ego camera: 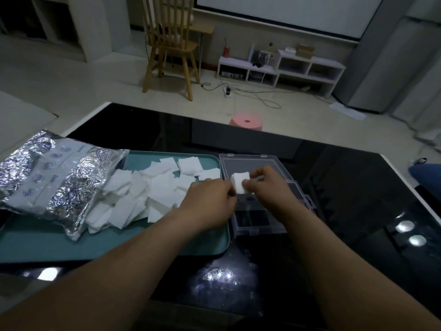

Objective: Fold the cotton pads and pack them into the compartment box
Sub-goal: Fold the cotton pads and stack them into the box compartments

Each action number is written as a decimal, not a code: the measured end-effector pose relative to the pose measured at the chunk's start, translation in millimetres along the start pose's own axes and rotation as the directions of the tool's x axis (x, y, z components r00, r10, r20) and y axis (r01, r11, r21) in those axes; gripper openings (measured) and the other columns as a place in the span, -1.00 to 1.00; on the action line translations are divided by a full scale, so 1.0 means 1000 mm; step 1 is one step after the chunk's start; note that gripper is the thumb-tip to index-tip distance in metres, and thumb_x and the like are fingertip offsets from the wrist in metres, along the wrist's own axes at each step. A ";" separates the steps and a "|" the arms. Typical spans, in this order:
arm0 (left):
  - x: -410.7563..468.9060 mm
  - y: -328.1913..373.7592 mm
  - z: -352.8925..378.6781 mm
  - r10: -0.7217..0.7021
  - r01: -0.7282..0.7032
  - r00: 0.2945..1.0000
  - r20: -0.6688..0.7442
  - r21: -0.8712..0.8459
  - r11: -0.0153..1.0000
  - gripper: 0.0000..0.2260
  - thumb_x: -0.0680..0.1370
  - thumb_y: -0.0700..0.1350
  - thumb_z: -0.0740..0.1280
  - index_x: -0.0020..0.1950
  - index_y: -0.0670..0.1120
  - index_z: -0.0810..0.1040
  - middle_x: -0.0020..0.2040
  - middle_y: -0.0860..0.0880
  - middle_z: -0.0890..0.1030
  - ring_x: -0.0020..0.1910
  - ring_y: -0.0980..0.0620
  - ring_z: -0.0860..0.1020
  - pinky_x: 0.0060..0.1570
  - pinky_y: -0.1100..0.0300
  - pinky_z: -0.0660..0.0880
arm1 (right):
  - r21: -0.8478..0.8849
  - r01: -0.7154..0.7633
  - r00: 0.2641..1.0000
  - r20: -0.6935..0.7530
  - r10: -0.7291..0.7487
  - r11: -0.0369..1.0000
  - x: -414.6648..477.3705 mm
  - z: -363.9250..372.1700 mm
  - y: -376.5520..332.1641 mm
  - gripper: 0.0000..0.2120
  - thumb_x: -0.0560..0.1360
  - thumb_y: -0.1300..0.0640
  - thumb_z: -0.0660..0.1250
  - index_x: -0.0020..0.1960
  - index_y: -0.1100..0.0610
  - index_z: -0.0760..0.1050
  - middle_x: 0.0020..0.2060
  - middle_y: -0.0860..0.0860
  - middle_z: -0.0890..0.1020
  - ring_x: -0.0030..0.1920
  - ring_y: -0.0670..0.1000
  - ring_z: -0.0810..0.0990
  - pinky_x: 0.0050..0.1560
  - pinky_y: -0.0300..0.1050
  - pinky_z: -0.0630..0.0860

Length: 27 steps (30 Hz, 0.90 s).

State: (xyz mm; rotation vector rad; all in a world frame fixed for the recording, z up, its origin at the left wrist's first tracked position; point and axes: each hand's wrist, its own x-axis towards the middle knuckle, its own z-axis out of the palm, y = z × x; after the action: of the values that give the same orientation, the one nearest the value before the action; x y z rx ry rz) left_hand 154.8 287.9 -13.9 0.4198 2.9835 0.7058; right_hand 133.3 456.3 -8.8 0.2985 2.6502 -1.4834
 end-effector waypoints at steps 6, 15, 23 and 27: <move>-0.003 -0.002 0.006 0.012 -0.013 1.000 -0.010 -0.059 0.998 -0.74 0.63 0.08 0.24 0.30 0.11 0.42 0.22 0.04 0.62 0.19 -0.11 0.55 0.17 -0.08 0.35 | -0.026 -0.021 0.998 0.062 0.022 0.999 0.001 -0.001 0.003 -0.84 0.61 0.12 0.40 0.15 0.03 0.47 0.02 0.07 0.63 -0.08 0.04 0.67 -0.23 -0.15 0.53; -0.004 -0.002 0.008 0.053 -0.054 0.998 0.024 0.042 0.998 -0.66 0.61 0.08 0.23 0.40 0.13 0.45 0.26 0.01 0.55 0.29 -0.09 0.48 0.24 -0.11 0.31 | -0.115 -0.024 0.999 0.044 0.029 0.993 0.005 0.005 0.006 -0.89 0.60 0.14 0.40 0.05 0.06 0.48 -0.02 0.08 0.63 -0.05 0.09 0.64 -0.05 0.03 0.61; -0.003 -0.004 0.011 0.081 -0.087 0.996 0.048 0.147 0.985 -0.62 0.63 0.15 0.18 0.42 0.13 0.47 0.29 -0.03 0.50 0.33 -0.10 0.40 0.28 -0.11 0.33 | -0.388 0.075 0.993 -0.057 -0.105 0.919 0.011 0.018 0.014 -0.81 0.54 0.02 0.48 -0.05 -0.01 0.46 -0.14 -0.04 0.61 -0.11 0.00 0.60 -0.02 0.06 0.62; -0.002 -0.007 0.016 0.076 -0.083 0.996 0.047 0.168 0.982 -0.59 0.63 0.24 0.14 0.41 0.14 0.50 0.31 -0.05 0.49 0.34 -0.12 0.37 0.28 -0.12 0.33 | -0.466 0.078 0.996 -0.001 -0.088 0.881 0.012 0.020 0.014 -0.87 0.54 0.01 0.46 -0.14 -0.06 0.54 -0.20 -0.08 0.64 -0.14 -0.03 0.62 -0.02 0.08 0.65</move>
State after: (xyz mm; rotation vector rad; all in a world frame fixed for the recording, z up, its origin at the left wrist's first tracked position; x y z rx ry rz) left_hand 156.5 288.9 -31.4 0.5576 3.0141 0.4426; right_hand 124.2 447.3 -33.0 0.1603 2.9551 -0.8093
